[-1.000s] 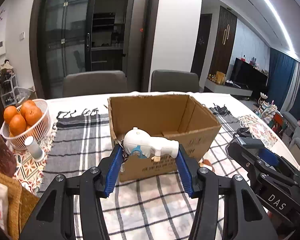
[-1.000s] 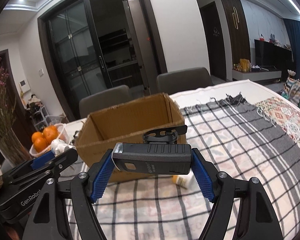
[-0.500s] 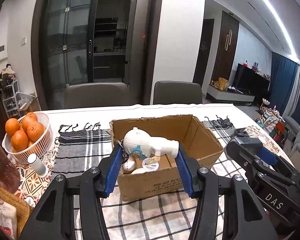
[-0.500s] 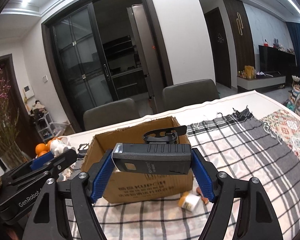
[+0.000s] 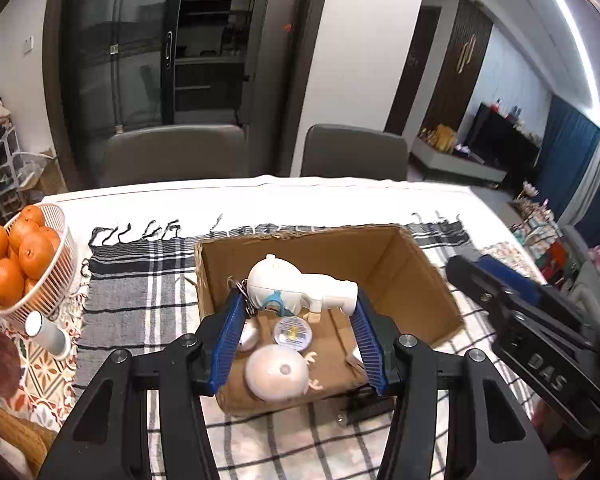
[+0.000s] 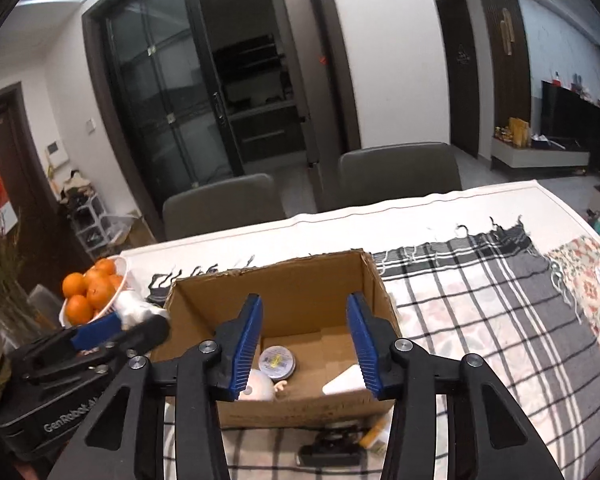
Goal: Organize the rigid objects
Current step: 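Open the right gripper to drop the flashlight while the left releases the figurine into the box, then withdraw both grippers from the box toward the remaining items on the cloth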
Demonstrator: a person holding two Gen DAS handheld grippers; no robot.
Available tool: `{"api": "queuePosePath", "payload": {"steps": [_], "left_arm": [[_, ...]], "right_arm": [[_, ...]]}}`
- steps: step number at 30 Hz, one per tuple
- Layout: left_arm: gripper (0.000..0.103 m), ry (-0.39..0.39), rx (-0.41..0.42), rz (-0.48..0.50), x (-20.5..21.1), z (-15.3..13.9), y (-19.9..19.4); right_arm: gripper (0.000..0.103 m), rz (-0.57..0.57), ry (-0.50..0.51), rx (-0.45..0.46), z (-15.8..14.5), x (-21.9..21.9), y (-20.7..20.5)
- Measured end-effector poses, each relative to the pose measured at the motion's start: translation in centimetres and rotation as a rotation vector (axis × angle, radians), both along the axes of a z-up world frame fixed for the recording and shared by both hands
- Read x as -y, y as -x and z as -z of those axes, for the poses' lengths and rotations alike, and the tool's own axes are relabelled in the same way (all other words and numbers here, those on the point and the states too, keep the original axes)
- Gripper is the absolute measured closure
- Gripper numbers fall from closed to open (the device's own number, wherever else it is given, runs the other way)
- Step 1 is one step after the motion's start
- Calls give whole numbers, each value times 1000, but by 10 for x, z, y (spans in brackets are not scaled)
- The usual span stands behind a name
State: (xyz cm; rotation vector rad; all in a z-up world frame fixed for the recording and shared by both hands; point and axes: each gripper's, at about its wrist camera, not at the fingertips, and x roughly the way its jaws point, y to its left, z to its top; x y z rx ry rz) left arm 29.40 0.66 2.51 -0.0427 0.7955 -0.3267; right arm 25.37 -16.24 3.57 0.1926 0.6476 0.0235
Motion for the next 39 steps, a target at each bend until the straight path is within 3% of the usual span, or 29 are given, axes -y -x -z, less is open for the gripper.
{"api": "queuePosePath", "payload": {"steps": [4,13,23,39], "left_arm": [[51,-14,-49,8,7,4,-15],[47,-69,-127,-18,19,20,-31],[33,-88,-79,-56,23,13,-10],[28,-101,-25,-78,40,4,49]], "right_arm": [[58,-5,32,-19,-1,-2,-9],[58,-23,2,-131,16,11,-31],[57,-23,3,-146,18,23,-22],[55,-71,15,-147,11,42,21]]}}
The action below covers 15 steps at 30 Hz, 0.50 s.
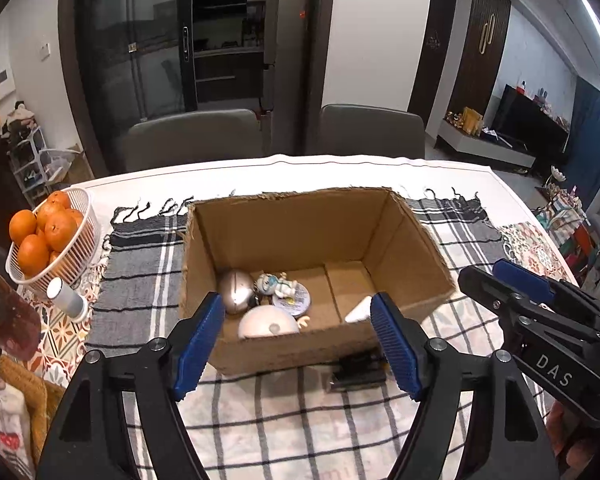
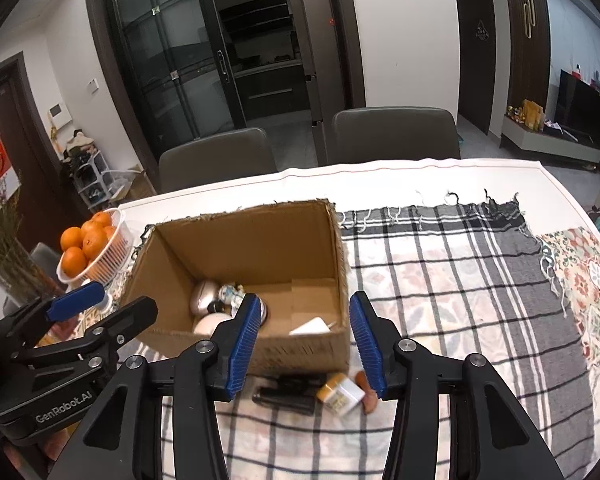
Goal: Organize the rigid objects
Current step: 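Withdraw both grippers from the box toward the remaining items on the cloth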
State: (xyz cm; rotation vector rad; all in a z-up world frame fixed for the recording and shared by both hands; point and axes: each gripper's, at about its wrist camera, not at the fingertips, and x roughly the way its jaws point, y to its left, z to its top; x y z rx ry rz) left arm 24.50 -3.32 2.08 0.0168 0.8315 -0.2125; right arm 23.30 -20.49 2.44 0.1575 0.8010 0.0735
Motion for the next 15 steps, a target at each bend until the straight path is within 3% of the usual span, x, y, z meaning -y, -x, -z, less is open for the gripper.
{"api": "queuePosePath", "payload": {"steps": [15], "left_arm": [[27,2,-41,27,23,31,36]], "right_arm": [[54,-28,-19,-40,28,24,29]]}}
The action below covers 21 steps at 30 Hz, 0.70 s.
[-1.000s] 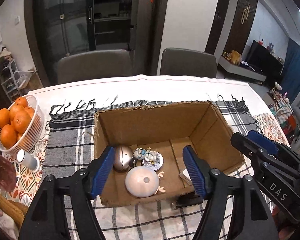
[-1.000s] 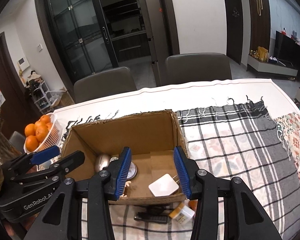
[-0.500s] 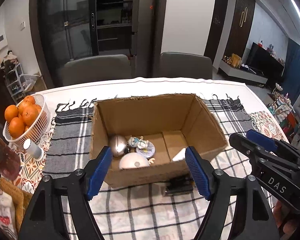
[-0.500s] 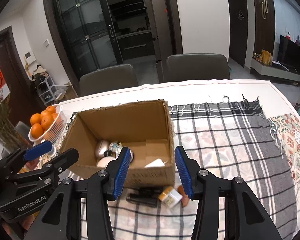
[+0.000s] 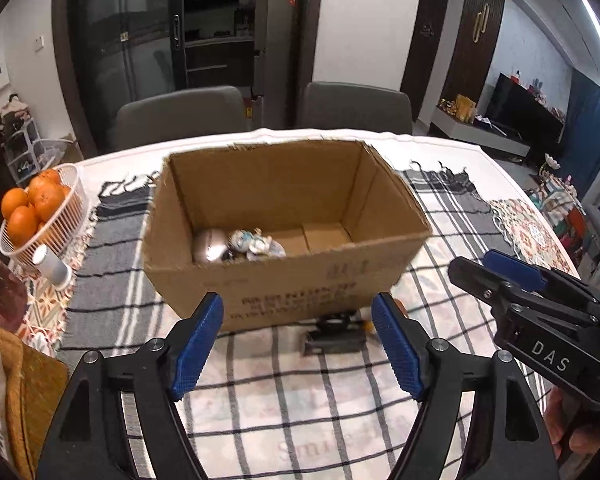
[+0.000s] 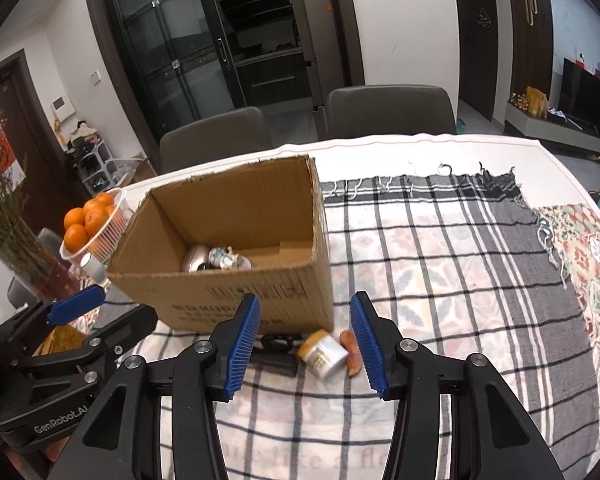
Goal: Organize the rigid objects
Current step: 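Withdraw both grippers from the box toward the remaining items on the cloth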
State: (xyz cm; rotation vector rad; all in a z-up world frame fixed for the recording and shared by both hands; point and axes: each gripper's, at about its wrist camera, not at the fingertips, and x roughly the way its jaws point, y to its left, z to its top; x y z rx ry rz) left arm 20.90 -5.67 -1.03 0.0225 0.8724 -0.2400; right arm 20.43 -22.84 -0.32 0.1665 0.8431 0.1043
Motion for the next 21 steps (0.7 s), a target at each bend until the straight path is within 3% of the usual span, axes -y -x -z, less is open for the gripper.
{"api": "queuePosePath", "payload": {"steps": [14,21], "left_arm": [[26,-19,0,-1,15,40,20],[20,-31,-11,4,25,64,26]], "right_arm": [[50,-120,51,-28,32,0,7],[50,-178,89,-48,49,3,7]]}}
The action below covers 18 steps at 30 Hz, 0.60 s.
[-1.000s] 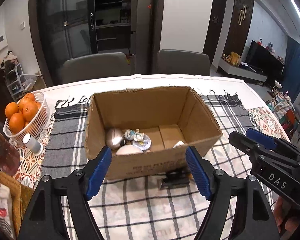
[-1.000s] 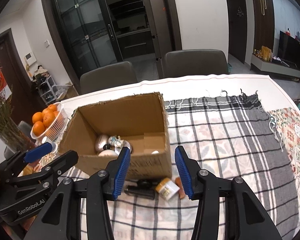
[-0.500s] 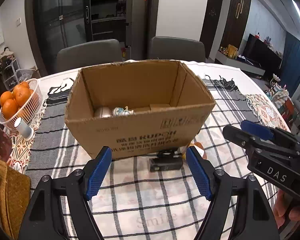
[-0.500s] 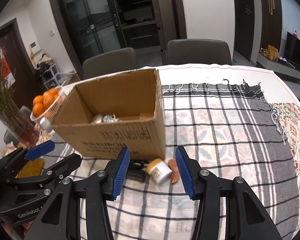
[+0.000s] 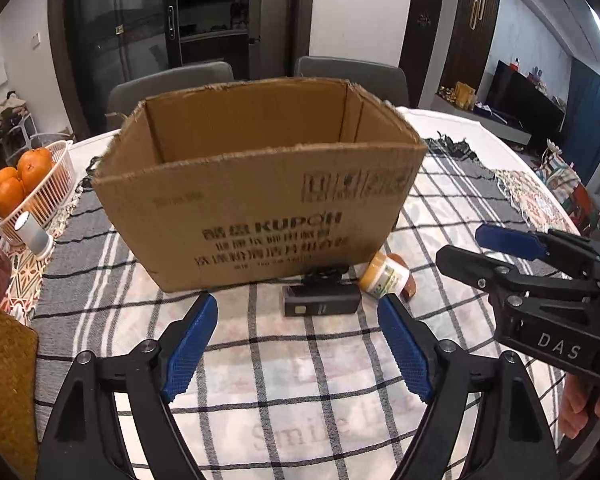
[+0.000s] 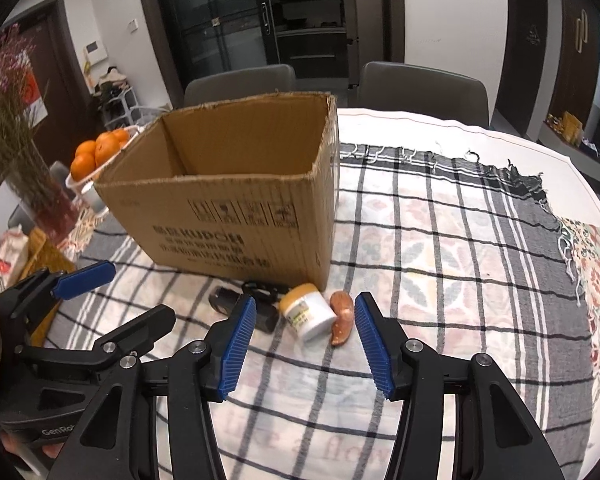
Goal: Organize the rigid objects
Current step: 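Withdraw both grippers from the box toward the remaining items on the cloth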
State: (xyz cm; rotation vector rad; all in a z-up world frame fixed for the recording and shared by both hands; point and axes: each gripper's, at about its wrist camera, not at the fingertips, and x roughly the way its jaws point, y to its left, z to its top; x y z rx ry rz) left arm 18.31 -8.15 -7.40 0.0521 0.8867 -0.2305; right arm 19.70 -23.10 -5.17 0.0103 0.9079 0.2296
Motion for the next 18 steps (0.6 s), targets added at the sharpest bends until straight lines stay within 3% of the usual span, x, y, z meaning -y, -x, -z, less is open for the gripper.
{"api": "queuePosePath", "payload": {"steps": [18], "left_arm": [[16,-19,-12,28,19,46,-6]], "right_arm": [[43,-124,20,-52,44,4,-15]]}}
